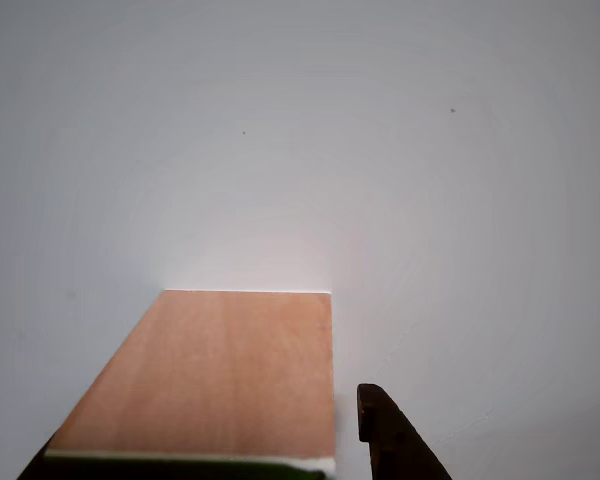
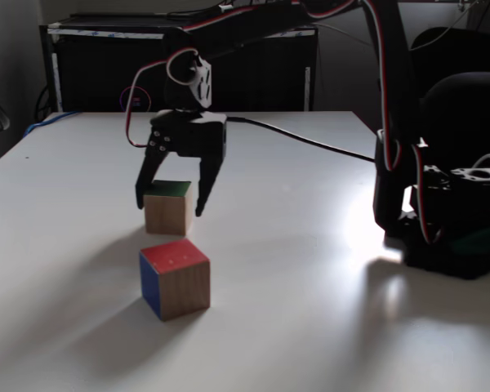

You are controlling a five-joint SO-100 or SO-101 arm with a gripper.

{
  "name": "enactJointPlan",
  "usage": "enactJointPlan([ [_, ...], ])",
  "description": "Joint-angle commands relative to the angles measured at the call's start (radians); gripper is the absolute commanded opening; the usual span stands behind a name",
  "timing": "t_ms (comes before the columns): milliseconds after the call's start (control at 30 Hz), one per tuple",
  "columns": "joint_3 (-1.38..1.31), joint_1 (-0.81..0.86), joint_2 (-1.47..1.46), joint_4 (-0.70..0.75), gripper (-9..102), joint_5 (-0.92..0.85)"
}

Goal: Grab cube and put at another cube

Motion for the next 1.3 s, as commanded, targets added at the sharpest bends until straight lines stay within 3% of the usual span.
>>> enactJointPlan([
  [0,-0.041,-0.011,0.006,-0.009,34,0.008],
  [900,-0.044,-0.017,0.069,-0.002,13,0.057],
  [1267,0.072,-0.156,0.399,0.107,13,0.107],
])
